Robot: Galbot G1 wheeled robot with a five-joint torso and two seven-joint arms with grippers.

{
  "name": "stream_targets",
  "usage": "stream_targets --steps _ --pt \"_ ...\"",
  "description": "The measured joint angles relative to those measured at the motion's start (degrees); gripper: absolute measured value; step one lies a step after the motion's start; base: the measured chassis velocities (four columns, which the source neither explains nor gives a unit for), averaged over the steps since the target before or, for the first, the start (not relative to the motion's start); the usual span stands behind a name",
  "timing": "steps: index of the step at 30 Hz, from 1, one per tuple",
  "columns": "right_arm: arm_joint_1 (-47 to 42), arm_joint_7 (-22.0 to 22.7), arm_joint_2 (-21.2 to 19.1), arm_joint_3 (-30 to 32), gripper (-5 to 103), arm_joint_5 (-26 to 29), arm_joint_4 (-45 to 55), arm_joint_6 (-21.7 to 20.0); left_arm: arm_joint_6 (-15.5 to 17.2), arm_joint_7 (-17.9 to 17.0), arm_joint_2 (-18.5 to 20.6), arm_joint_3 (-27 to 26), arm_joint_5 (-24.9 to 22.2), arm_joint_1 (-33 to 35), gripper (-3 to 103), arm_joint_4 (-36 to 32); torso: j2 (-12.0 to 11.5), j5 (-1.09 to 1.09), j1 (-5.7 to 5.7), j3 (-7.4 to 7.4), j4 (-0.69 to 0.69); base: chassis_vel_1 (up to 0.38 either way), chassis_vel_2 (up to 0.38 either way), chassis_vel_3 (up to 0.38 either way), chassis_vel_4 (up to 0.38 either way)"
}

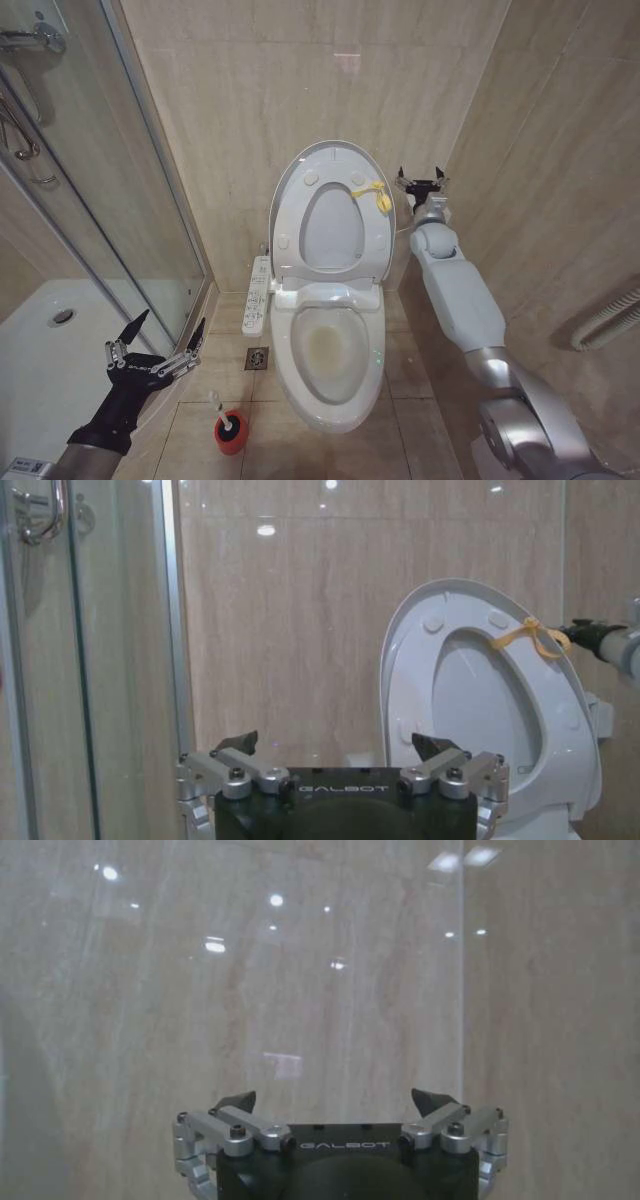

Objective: Open the toilet lid, clean the toilet bowl with a toilet brush, close the toilet lid, and flush.

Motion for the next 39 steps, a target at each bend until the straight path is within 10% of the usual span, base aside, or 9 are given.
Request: stream_targets --steps 13,27,39 --pt "2.55 -0.55 2.31 -3.04 100 -1.22 -2.67 0.24 0.00 0.00 0.00 0.00 0.00 0.00 100 0.00 0.00 0.00 0.00 0.00 0.00 0.000 0.000 0.000 0.000" --pt "-12.88 0.48 -8.95 -5.78 100 9.61 19.05 -8.84 0.00 0.00 0.00 0.00 0.00 0.00 100 -0.01 0.00 0.02 -0.01 -0.01 0.00 0.000 0.000 0.000 0.000" --pt "-32.37 4.36 -17.24 4.33 100 18.30 41.39 -13.18 0.00 0.00 0.01 0.00 0.00 0.00 100 0.00 0.00 0.03 -0.01 -0.01 -0.01 0.000 0.000 0.000 0.000"
